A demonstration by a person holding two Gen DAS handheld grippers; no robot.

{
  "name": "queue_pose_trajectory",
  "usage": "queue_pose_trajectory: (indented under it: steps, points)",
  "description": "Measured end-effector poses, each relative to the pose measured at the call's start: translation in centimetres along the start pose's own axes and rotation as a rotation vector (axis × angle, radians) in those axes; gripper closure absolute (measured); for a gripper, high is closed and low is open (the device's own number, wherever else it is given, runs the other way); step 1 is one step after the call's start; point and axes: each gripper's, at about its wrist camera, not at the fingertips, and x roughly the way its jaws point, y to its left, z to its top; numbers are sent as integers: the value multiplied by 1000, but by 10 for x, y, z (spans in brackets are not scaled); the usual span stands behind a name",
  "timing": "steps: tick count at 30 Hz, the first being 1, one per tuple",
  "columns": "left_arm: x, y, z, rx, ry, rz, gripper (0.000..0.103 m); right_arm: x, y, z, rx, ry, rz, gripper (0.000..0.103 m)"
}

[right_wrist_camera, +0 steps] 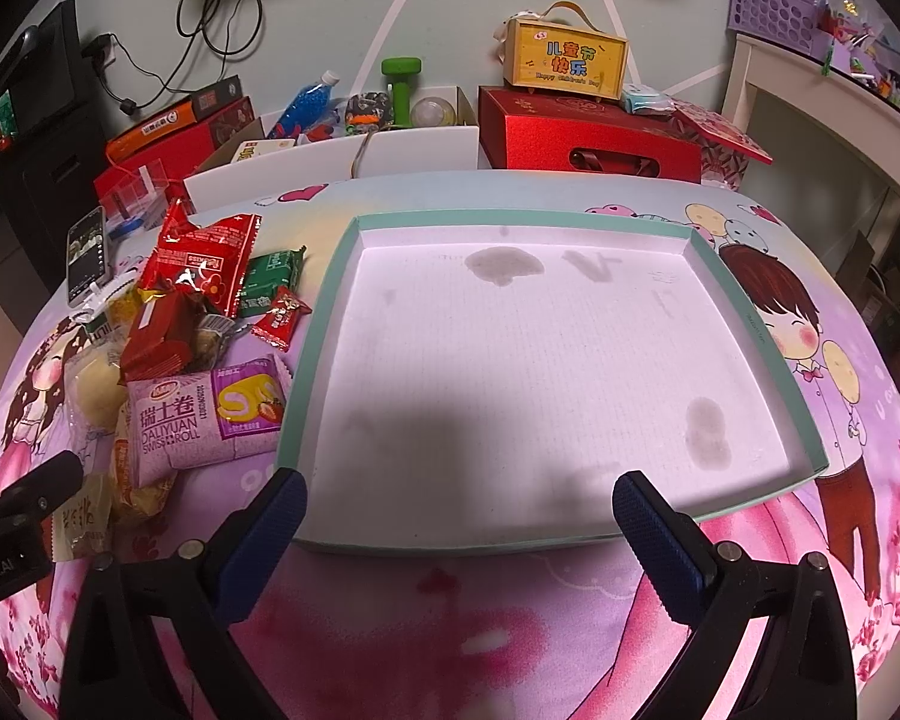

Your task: Organize snacks

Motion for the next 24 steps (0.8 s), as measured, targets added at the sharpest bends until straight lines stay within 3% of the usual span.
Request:
queue_pose_trajectory:
  steps: [18,24]
  points:
    - [-1,1,0,-7,0,-2,0,0,1,0,-3,1,1,0]
    - [-1,29,2,-133,6,12,0,0,5,-2,-15,-6,29,0]
